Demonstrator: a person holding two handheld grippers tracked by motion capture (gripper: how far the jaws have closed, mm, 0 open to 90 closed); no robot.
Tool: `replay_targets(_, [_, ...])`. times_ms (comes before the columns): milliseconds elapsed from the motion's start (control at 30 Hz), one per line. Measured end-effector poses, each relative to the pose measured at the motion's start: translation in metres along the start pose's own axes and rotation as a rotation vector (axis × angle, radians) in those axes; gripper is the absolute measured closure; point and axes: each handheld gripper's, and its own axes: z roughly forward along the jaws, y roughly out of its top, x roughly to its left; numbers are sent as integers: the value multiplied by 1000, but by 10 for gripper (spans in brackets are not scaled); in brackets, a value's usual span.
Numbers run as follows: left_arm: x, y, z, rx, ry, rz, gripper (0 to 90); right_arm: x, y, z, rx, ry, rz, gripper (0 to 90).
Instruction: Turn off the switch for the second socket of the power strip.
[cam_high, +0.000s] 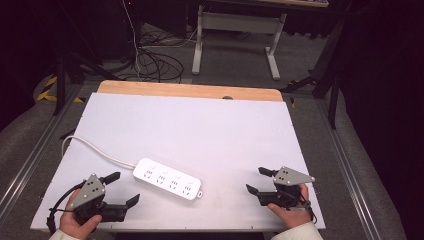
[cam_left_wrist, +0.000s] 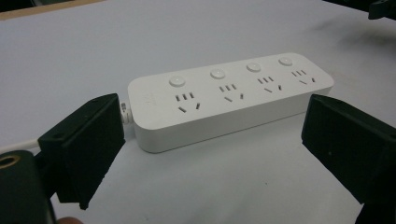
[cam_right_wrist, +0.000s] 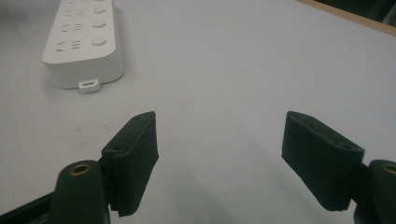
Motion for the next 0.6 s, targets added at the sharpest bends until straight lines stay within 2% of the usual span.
replay_targets(100, [0,0,0,-6,0,-20,57,1,0,0,-4,2,3,279])
replay_targets(200, [0,1,0,-3,13,-21,58,1,0,0,-3,3,1,282])
replay_targets(333, [0,2,1,-14,-2,-31,55,1,0,0,-3,8,3,284])
replay_targets(400, [-1,2,1,-19,24,-25,71,1,0,0,-1,10,1,288])
replay_targets(500, [-2,3,1,-20,33,-22,102,2,-1,1,5,10,-5,296])
replay_targets(600, [-3,4,1,-2,52,17,127,2,-1,0,9,15,-2,305])
